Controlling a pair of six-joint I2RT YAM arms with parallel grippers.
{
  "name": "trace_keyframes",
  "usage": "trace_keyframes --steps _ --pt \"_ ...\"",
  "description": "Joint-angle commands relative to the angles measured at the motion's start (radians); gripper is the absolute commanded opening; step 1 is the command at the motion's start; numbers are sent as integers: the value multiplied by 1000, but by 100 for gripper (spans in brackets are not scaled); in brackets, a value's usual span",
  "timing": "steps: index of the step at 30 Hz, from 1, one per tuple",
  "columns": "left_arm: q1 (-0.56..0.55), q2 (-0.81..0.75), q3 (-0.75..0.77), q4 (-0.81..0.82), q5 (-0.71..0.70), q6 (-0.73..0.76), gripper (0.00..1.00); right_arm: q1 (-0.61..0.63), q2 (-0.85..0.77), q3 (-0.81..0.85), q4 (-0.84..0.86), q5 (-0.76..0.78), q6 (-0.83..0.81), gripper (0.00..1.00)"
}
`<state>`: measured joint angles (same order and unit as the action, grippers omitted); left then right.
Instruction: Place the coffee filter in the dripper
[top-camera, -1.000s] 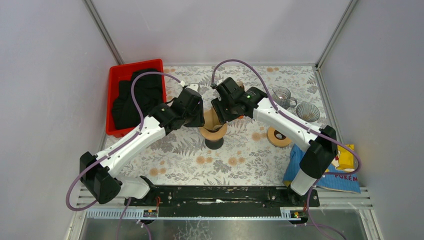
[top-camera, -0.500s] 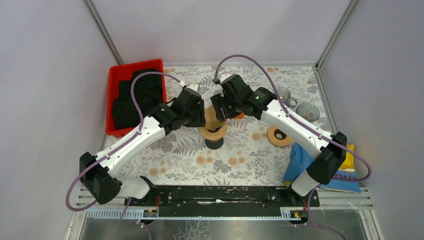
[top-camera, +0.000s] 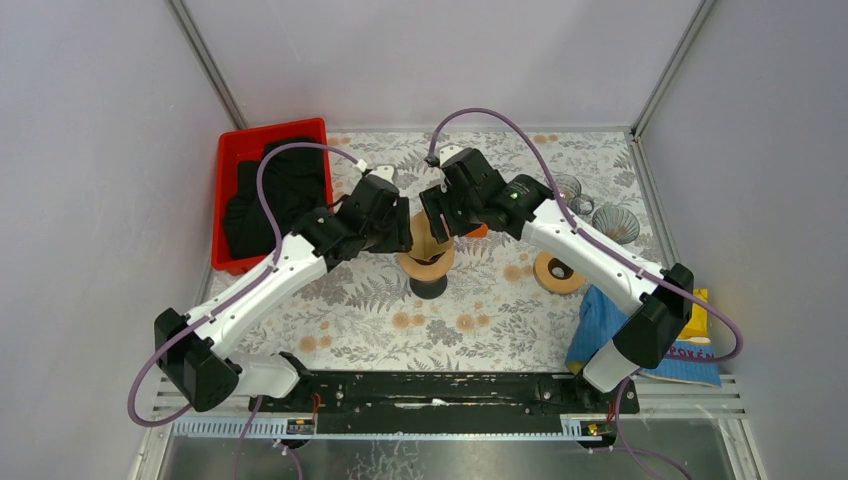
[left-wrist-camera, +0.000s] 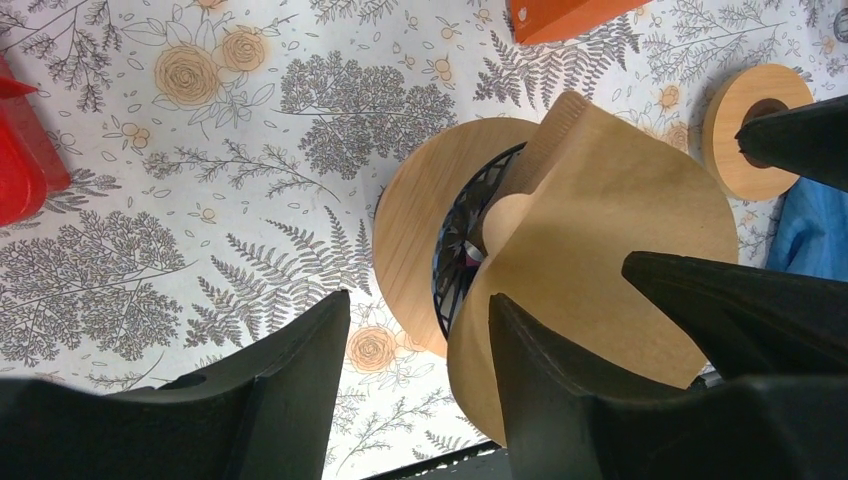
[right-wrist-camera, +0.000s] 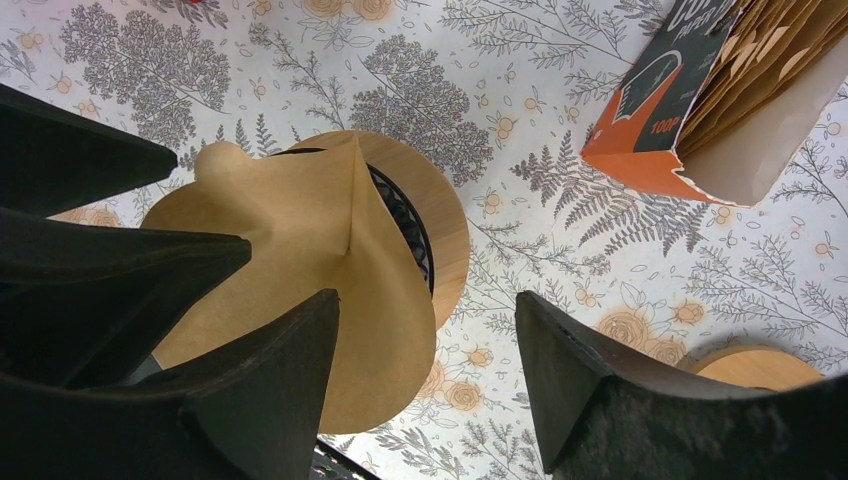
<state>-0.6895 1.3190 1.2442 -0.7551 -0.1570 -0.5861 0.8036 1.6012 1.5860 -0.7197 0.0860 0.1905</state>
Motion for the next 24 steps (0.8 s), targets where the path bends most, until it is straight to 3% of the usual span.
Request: trace_keyframes --steps 1,24 --pt "18 0 21 59 -4 29 61 -13 -7 11 34 1 -19 73" --pt "33 41 -79 94 35 32 56 -44 51 -82 52 -2 -20 73"
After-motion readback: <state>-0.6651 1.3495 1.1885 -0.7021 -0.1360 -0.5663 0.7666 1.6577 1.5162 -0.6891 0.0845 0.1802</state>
